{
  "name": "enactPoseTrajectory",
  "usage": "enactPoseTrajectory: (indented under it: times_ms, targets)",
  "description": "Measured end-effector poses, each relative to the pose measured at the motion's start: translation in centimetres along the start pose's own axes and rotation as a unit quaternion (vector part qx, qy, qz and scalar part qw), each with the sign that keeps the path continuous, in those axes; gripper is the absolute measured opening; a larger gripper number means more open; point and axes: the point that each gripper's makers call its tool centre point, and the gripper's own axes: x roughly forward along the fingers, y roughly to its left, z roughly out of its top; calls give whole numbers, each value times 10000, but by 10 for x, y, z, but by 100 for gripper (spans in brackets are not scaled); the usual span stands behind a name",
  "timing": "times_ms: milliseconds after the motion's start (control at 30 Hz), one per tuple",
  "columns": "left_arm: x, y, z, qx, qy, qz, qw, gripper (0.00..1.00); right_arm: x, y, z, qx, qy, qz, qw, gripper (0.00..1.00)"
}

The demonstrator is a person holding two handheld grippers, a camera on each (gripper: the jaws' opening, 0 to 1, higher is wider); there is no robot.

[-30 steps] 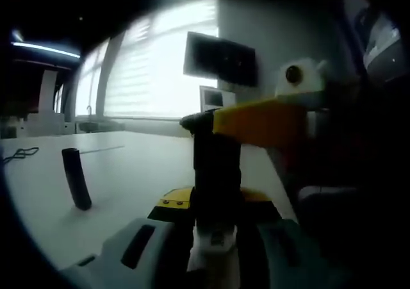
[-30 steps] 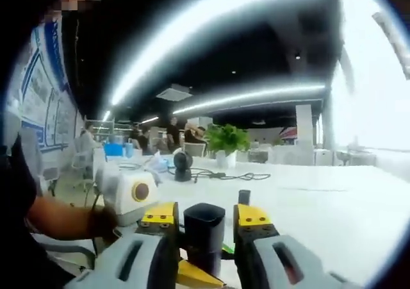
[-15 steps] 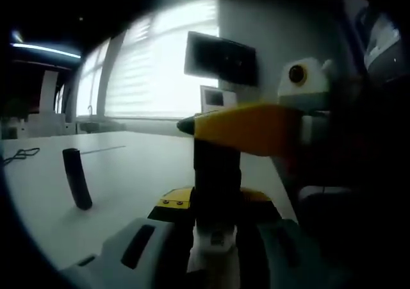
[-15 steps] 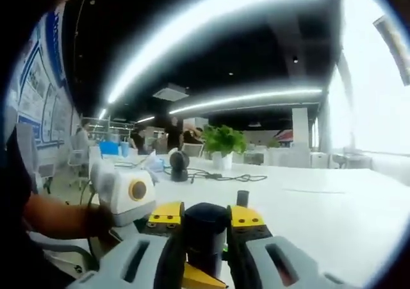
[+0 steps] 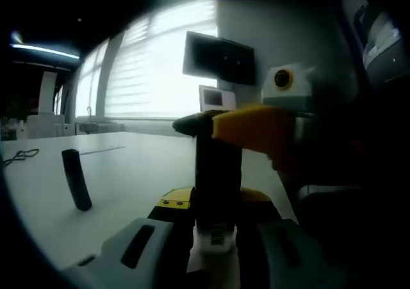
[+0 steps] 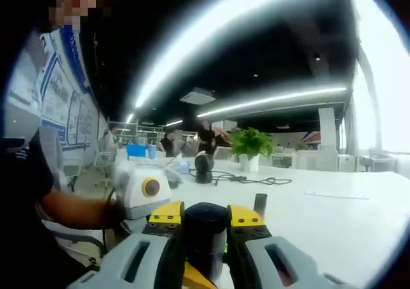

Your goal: Pick up cosmetic bottle twist off cap place on table pick up cap screw tight cap place on table

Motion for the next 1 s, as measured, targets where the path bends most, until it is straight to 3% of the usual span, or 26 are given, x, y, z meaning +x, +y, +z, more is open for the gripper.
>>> enactPoseTrajectory:
  times_ms: [333,600,1000]
  targets:
    - [0,-3,1,8,-4,-3,10000,14,2,8,0,-75,100,1257,9920,18]
    - [0,-6,1,-10,-4,-38,10000,14,2,12,-1,-46,192,2194,9754,18]
    - [0,-6,1,-23,-10,-49,10000,14,2,16,-2,208,176,3344,9420,18]
